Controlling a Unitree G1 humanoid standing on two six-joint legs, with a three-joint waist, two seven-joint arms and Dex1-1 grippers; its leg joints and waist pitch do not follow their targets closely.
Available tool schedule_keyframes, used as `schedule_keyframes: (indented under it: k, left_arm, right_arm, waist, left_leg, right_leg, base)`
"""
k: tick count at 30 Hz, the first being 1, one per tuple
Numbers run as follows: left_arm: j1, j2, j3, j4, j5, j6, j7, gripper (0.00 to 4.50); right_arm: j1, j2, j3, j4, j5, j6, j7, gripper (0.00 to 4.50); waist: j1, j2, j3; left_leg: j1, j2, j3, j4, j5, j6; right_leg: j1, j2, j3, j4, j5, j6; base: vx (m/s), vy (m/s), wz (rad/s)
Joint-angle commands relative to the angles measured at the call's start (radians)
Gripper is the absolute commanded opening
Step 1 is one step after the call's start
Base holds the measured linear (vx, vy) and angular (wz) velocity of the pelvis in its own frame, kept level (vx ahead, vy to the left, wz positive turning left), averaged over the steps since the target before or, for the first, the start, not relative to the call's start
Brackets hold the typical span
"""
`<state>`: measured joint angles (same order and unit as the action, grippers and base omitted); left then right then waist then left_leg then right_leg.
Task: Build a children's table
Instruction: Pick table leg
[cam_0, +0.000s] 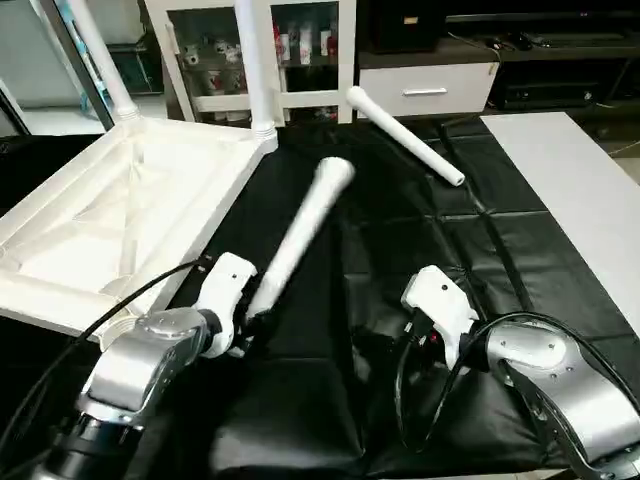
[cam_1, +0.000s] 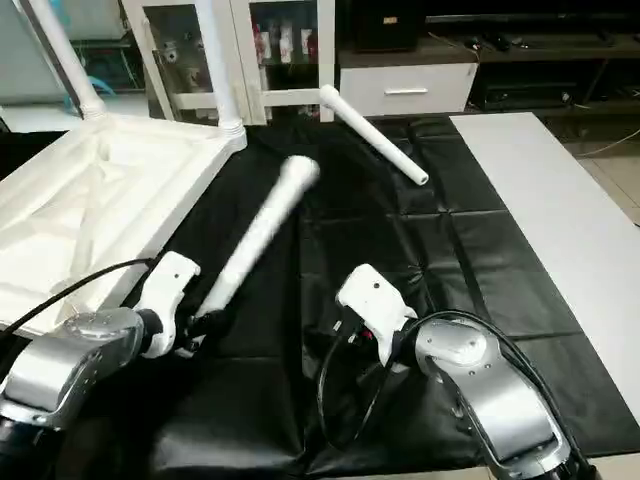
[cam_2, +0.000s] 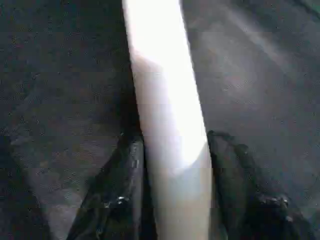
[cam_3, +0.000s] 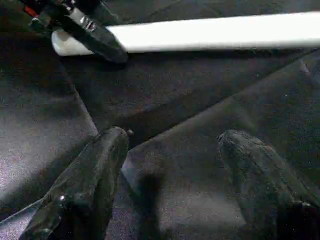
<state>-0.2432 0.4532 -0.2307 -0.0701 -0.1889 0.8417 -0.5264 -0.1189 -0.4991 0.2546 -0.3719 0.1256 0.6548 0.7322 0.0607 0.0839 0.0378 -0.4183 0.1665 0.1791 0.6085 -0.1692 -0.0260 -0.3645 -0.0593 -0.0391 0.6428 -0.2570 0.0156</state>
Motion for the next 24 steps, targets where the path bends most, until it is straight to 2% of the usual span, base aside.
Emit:
schedule_keyframes:
  k: [1,2,3,4,6,8,9,11,12,15,16,18,19,21,22,23,24]
  left_arm:
    - [0.005,0.055,-0.074,-0.009,0.039,-0.093,-0.106,1.78]
    - [0.004,0.067,-0.084,-0.008,0.045,-0.109,-0.124,1.74]
    - [-0.005,0.128,-0.133,0.002,0.078,-0.198,-0.214,1.62]
    - [-0.01,0.153,-0.152,0.009,0.095,-0.263,-0.259,1.55]
    - [-0.016,0.177,-0.166,0.021,0.095,-0.322,-0.321,1.5]
    - [-0.05,0.204,-0.198,0.061,0.137,-0.386,-0.336,1.46]
    - [-0.05,0.204,-0.198,0.061,0.137,-0.386,-0.336,1.46]
    - [-0.072,0.21,-0.211,0.091,0.157,-0.428,-0.339,1.46]
    - [-0.089,0.213,-0.221,0.114,0.174,-0.455,-0.341,1.46]
    - [-0.114,0.226,-0.242,0.152,0.198,-0.51,-0.367,1.45]
    - [-0.119,0.229,-0.246,0.162,0.206,-0.53,-0.378,1.45]
    - [-0.123,0.231,-0.248,0.174,0.213,-0.55,-0.391,1.45]
    - [-0.125,0.231,-0.248,0.183,0.218,-0.568,-0.404,1.45]
    - [-0.127,0.231,-0.249,0.193,0.221,-0.589,-0.418,1.45]
    - [-0.131,0.231,-0.254,0.207,0.221,-0.626,-0.436,1.45]
    - [-0.132,0.232,-0.256,0.212,0.221,-0.643,-0.443,1.45]
    - [-0.133,0.233,-0.256,0.214,0.218,-0.657,-0.452,1.45]
  right_arm:
    - [-0.01,-0.013,0.001,-0.025,0.014,-0.01,0.011,3.29]
    - [-0.012,-0.014,-0.003,-0.025,0.016,-0.012,0.012,3.29]
    - [-0.02,-0.022,-0.021,-0.026,0.023,-0.022,0.02,3.29]
    - [-0.026,-0.029,-0.029,-0.025,0.024,-0.032,0.025,3.29]
    - [-0.034,-0.044,-0.04,-0.023,0.026,-0.045,0.04,3.29]
    - [-0.051,-0.096,-0.05,-0.024,0.019,-0.081,0.081,3.29]
    - [-0.051,-0.096,-0.05,-0.024,0.019,-0.081,0.081,3.29]
    - [-0.07,-0.126,-0.064,-0.018,0.018,-0.099,0.106,3.29]
    - [-0.091,-0.162,-0.062,-0.001,-0.002,-0.127,0.126,3.29]
    - [-0.142,-0.237,-0.035,0.072,-0.065,-0.171,0.163,3.55]
    - [-0.163,-0.256,-0.022,0.106,-0.079,-0.184,0.18,3.62]
    - [-0.195,-0.276,-0.004,0.157,-0.095,-0.204,0.206,3.65]
    - [-0.22,-0.284,0.014,0.192,-0.108,-0.217,0.222,3.91]
    - [-0.247,-0.295,0.037,0.231,-0.126,-0.238,0.242,4.02]
    - [-0.286,-0.31,0.076,0.298,-0.158,-0.282,0.281,4.07]
    - [-0.307,-0.316,0.096,0.337,-0.176,-0.307,0.301,4.11]
    - [-0.333,-0.319,0.116,0.384,-0.201,-0.344,0.314,4.27]
  waist:
    - [0.002,-0.001,-0.048]
    - [0.002,0.001,-0.049]
    - [0.003,-0.002,-0.048]
    - [0.001,-0.001,-0.05]
    - [0.001,-0.001,-0.051]
    - [-0.001,0.001,-0.051]
    - [0.0,0.001,-0.051]
    - [0.0,0.0,-0.05]
    - [-0.001,-0.002,-0.053]
    - [-0.001,-0.003,-0.055]
    - [-0.001,-0.001,-0.055]
    - [-0.003,-0.003,-0.057]
    - [-0.005,-0.002,-0.058]
    - [-0.004,-0.003,-0.06]
    - [-0.005,-0.008,-0.061]
    - [-0.003,-0.006,-0.061]
    - [-0.005,-0.009,-0.061]
  left_leg:
    - [0.042,0.065,-0.043,-0.088,-0.273,-0.011]
    - [0.042,0.065,-0.043,-0.087,-0.274,-0.014]
    - [0.043,0.066,-0.044,-0.089,-0.274,-0.013]
    - [0.041,0.066,-0.043,-0.088,-0.268,-0.012]
    - [0.043,0.067,-0.042,-0.089,-0.26,-0.015]
    - [0.046,0.067,-0.04,-0.088,-0.266,-0.02]
    - [0.048,0.067,-0.039,-0.087,-0.271,-0.023]
    - [0.046,0.066,-0.038,-0.086,-0.263,-0.018]
    - [0.045,0.065,-0.038,-0.083,-0.248,-0.015]
    - [0.045,0.065,-0.037,-0.078,-0.226,-0.005]
    - [0.044,0.064,-0.036,-0.075,-0.211,0.002]
    - [0.044,0.063,-0.034,-0.07,-0.206,0.014]
    - [0.041,0.062,-0.034,-0.067,-0.19,0.026]
    - [0.04,0.063,-0.034,-0.064,-0.167,0.043]
    - [0.039,0.063,-0.033,-0.062,-0.157,0.058]
    - [0.04,0.064,-0.033,-0.061,-0.158,0.062]
    - [0.04,0.065,-0.032,-0.059,-0.164,0.067]
  right_leg:
    - [0.014,-0.082,0.047,-0.096,-0.102,-0.172]
    - [0.013,-0.082,0.047,-0.095,-0.103,-0.169]
    - [0.013,-0.083,0.048,-0.096,-0.102,-0.167]
    - [0.014,-0.084,0.049,-0.095,-0.095,-0.162]
    - [0.015,-0.083,0.048,-0.09,-0.073,-0.164]
    - [0.014,-0.083,0.047,-0.088,-0.062,-0.171]
    - [0.014,-0.083,0.047,-0.088,-0.059,-0.174]
    - [0.015,-0.084,0.047,-0.088,-0.047,-0.184]
    - [0.019,-0.086,0.048,-0.085,-0.031,-0.189]
    - [0.023,-0.086,0.045,-0.082,-0.005,-0.203]
    - [0.024,-0.087,0.047,-0.081,0.01,-0.213]
    - [0.026,-0.087,0.045,-0.08,0.015,-0.231]
    - [0.027,-0.086,0.043,-0.077,0.037,-0.243]
    - [0.029,-0.085,0.042,-0.073,0.073,-0.252]
    - [0.029,-0.085,0.04,-0.071,0.089,-0.262]
    - [0.028,-0.087,0.039,-0.071,0.086,-0.267]
    - [0.027,-0.087,0.039,-0.071,0.076,-0.276]
  base:
    - [0.0,0.0,0.0]
    - [0.0,0.0,0.0]
    - [0.0,0.0,0.0]
    - [0.0,0.0,0.0]
    - [0.0,0.0,0.0]
    - [0.0,0.0,0.0]
    - [0.0,0.0,0.0]
    - [0.0,0.0,0.0]
    - [0.0,0.0,0.0]
    - [0.0,0.0,0.0]
    - [0.0,0.0,0.0]
    - [0.0,0.0,0.0]
    - [0.0,0.0,0.0]
    - [0.0,0.0,0.0]
    - [0.0,0.0,0.0]
    - [0.0,0.0,0.0]
    - [0.0,0.0,0.0]
